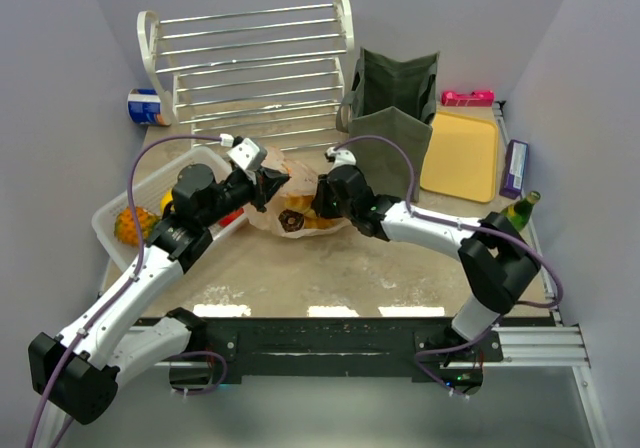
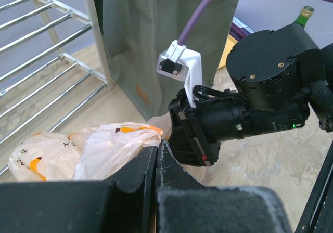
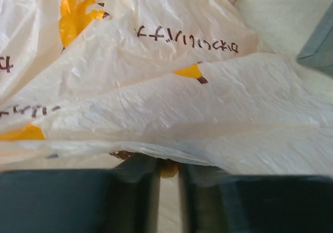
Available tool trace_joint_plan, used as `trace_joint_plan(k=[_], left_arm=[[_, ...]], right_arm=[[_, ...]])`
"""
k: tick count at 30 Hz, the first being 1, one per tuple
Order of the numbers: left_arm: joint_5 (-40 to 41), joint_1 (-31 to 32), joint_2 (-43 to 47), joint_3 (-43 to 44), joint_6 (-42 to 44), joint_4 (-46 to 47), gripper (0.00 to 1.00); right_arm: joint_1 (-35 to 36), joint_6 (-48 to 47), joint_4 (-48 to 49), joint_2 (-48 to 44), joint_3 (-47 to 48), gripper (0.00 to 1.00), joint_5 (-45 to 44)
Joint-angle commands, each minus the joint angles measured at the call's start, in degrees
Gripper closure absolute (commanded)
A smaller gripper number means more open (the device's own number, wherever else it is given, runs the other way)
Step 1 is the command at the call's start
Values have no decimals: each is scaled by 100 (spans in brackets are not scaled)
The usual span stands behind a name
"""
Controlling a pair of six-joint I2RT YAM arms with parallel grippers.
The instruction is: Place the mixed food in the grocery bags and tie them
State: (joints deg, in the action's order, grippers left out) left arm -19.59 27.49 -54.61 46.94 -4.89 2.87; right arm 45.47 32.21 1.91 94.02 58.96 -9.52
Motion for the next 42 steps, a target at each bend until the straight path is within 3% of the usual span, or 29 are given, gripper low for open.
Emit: trace_joint_plan(k=[1, 3, 7, 16, 20, 21, 23, 27, 34, 36, 37, 39, 40, 42], left_arm=[[0, -15, 91, -36, 76, 205, 100], [69, -24, 100, -36, 84, 187, 100], [342, -15, 38, 17, 67, 73, 100], [632, -24, -23, 70, 49, -76, 100], [703, -24, 3, 61, 58, -85, 100], [703, -15, 3, 70, 58, -85, 100], [703, -15, 3, 70, 49, -85, 100], [711, -24, 3, 70, 49, -94, 100], [738, -24, -50, 70, 67, -103, 100], [738, -24, -59, 70, 58, -103, 100], [729, -15, -67, 79, 58, -103, 100], [703, -24, -76, 79, 40, -85, 100], [694, -24, -76, 87, 5, -77, 100], [737, -24, -76, 166, -30, -76, 100]], right_arm=[[58, 76, 487, 432, 721, 60, 264], [76, -91, 249, 469, 880, 39, 380], [67, -162, 275, -128, 494, 20, 583], [67, -355, -382, -2174, -306, 13, 1198], [50, -426, -1288, -2764, -333, 2, 58], [32, -417, -1638, -2810, -332, 1, -475], [-169, -382, -1843, -2897, -394, 1, -726], [-688, -189, -1240, -2959, -1113, 1, -323], [-706, -512, -219, -2538, -1580, 2, -15], [-707, -750, 403, -2468, -1694, 6, 73], [-715, -881, 546, -2441, -1721, 19, 64], [-724, -1014, 705, -2415, -1625, 33, 134], [-715, -1162, 697, -2458, -1572, 58, 178], [-715, -1225, 269, -2554, -1239, 96, 57]])
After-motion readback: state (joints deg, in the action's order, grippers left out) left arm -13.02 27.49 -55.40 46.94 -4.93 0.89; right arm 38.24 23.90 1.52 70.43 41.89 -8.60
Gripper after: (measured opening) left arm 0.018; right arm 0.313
